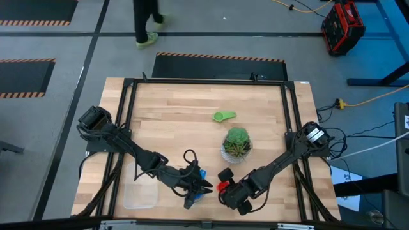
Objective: Nest measuring cups in basket
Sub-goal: Stack the red measuring cup on top of the blue measuring cup
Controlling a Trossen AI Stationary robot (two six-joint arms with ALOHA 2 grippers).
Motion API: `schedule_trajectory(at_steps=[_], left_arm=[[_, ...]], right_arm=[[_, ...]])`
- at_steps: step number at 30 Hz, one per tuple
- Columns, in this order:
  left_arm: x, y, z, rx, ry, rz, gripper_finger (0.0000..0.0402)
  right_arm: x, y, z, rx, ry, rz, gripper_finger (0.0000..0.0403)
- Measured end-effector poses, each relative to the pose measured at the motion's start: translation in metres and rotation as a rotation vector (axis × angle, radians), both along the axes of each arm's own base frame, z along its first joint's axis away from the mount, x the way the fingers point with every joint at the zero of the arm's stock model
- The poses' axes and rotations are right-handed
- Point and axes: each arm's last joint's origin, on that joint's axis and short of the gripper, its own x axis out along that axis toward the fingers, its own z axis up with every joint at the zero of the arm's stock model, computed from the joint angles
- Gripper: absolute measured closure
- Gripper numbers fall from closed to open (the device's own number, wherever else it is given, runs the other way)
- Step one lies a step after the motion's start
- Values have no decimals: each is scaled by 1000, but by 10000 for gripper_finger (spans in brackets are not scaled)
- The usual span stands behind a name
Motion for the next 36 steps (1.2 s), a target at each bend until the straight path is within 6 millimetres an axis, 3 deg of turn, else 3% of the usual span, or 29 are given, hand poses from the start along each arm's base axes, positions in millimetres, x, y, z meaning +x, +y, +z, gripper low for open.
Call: schedule_trajectory(at_steps=[10,22,28,31,36], left_arm=[[0,0,0,0,0,0,309],[0,0,0,1,0,2,309],[0,1,0,6,-3,25,309],[0,1,0,8,-4,35,309],[0,1,0,14,-7,57,309]], right_arm=[[0,0,0,12,8,0,368],[0,1,0,39,26,14,256],[-1,1,0,39,35,14,231],[-5,1,9,50,71,10,230],[-22,10,47,35,55,16,230]])
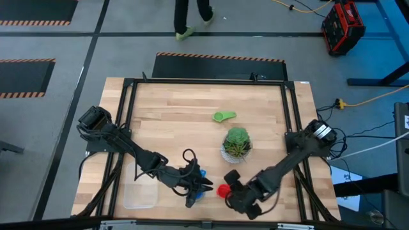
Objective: Nest measuring cups in basket
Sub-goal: Stack the red measuring cup on top of the blue measuring cup
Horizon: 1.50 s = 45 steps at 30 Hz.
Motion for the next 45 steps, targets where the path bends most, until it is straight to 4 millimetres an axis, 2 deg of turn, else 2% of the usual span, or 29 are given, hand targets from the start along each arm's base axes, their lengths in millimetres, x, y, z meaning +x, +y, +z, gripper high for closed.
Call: schedule_trajectory(at_steps=[6,12,16,21,28,31,37,45], left_arm=[[2,4,2,16,-32,73,309],[10,16,6,16,-70,113,309],[15,25,10,7,-104,128,309],[18,30,15,-16,-147,140,309],[20,28,14,-25,-161,135,309],[27,24,19,-16,-172,134,309],[63,1,42,84,-185,32,309],[107,-23,37,179,15,-32,309]], right_arm=[[-35,2,36,-88,-83,-60,230],[-63,-5,49,-182,-125,-194,230],[-78,-14,45,-219,-116,-239,230],[-96,-35,30,-239,-81,-317,230],[-123,-66,10,-192,-73,-419,230],[-129,-75,5,-144,-103,-438,230],[-133,-84,3,-57,-152,-473,230],[-132,-84,3,-44,-157,-470,230]])
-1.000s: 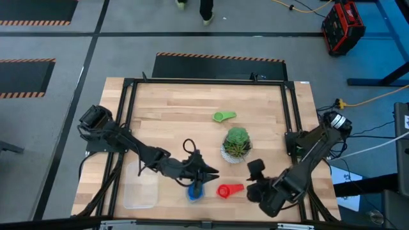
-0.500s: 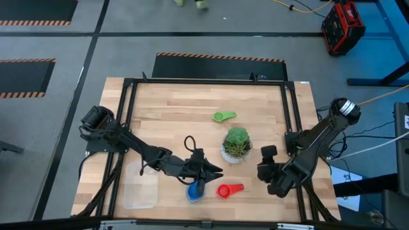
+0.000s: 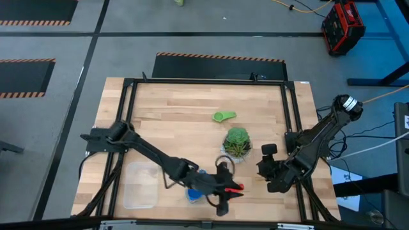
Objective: Nest measuring cups in basket
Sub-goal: Stack the red measuring cup on top of the blue measuring cup
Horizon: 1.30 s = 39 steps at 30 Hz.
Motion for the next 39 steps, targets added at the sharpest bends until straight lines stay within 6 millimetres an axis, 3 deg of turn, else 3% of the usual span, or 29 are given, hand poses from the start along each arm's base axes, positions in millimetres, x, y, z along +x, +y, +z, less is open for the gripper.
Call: schedule_trajectory(at_steps=[5,15,19,39], left_arm=[[12,-5,-27,87,168,2,309],[5,5,-56,222,400,44,309],[6,7,-56,226,400,56,309],[22,18,-105,244,513,60,309]], right_arm=[[0,1,0,16,12,11,230],[1,2,0,28,5,14,230],[1,2,0,33,1,15,230],[3,4,1,48,-15,18,230]])
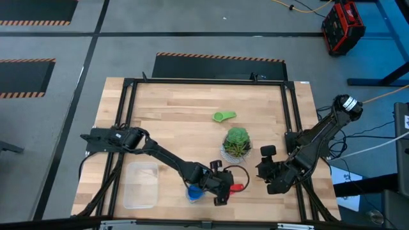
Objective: Nest measuring cups in basket
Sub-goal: Stack the red measuring cup on top of the blue measuring cup
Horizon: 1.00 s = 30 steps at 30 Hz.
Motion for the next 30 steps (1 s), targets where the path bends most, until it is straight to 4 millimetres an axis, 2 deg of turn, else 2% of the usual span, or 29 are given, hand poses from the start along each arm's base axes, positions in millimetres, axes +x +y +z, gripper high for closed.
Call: schedule_trajectory(at_steps=[15,30], left_arm=[[1,-1,-20,-32,67,-11,309],[-2,0,-26,-12,117,-4,309]], right_arm=[[0,0,0,2,-2,1,230],[0,0,0,2,-3,1,230]])
